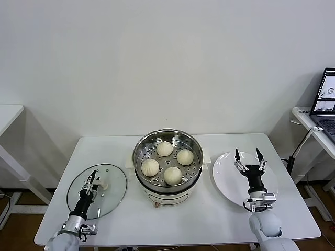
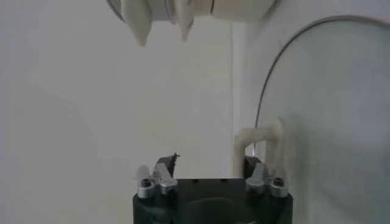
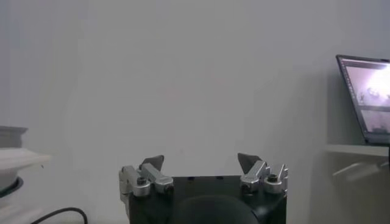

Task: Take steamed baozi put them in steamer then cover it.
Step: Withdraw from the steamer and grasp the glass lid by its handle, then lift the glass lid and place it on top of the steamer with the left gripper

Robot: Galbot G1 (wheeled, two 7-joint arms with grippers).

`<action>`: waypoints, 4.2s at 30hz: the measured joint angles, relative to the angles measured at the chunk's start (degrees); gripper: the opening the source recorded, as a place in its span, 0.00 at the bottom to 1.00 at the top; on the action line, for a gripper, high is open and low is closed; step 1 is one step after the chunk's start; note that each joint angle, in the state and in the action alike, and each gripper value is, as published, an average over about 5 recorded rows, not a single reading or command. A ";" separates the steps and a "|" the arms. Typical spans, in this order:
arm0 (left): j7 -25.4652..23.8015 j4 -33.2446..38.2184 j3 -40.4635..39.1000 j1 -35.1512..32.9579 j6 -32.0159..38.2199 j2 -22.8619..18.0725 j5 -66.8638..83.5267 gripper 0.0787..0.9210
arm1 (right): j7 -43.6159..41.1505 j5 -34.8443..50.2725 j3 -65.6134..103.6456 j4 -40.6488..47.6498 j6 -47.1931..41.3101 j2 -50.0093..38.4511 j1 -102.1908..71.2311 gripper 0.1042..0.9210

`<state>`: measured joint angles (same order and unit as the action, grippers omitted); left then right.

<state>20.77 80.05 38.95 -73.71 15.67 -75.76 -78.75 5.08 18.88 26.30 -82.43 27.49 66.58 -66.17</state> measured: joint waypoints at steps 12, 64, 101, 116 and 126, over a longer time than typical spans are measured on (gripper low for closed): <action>-0.82 0.85 0.90 -0.05 -0.17 0.70 1.78 0.16 | 0.21 -0.86 -0.49 -0.76 -0.23 0.91 0.32 0.88; -33.68 26.25 -36.68 11.63 -37.53 -14.93 -12.25 0.13 | 1.88 -5.15 3.66 1.01 -0.58 5.83 -1.48 0.88; -31.14 21.68 -38.10 11.71 -36.94 -16.43 -18.19 0.13 | 1.48 -6.03 3.85 2.71 -0.08 6.23 -1.47 0.88; -31.54 21.41 -37.48 11.56 -36.57 -16.43 -18.36 0.13 | 1.49 -6.26 3.87 2.69 -0.07 6.32 -1.37 0.88; -31.63 22.07 -37.26 10.93 -36.29 -16.45 -18.30 0.27 | 1.52 -6.56 3.85 2.56 -0.05 6.60 -1.56 0.88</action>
<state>-10.85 102.12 1.70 -62.78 -20.61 -92.21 -97.04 6.60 12.31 30.15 -79.87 27.44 73.18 -67.73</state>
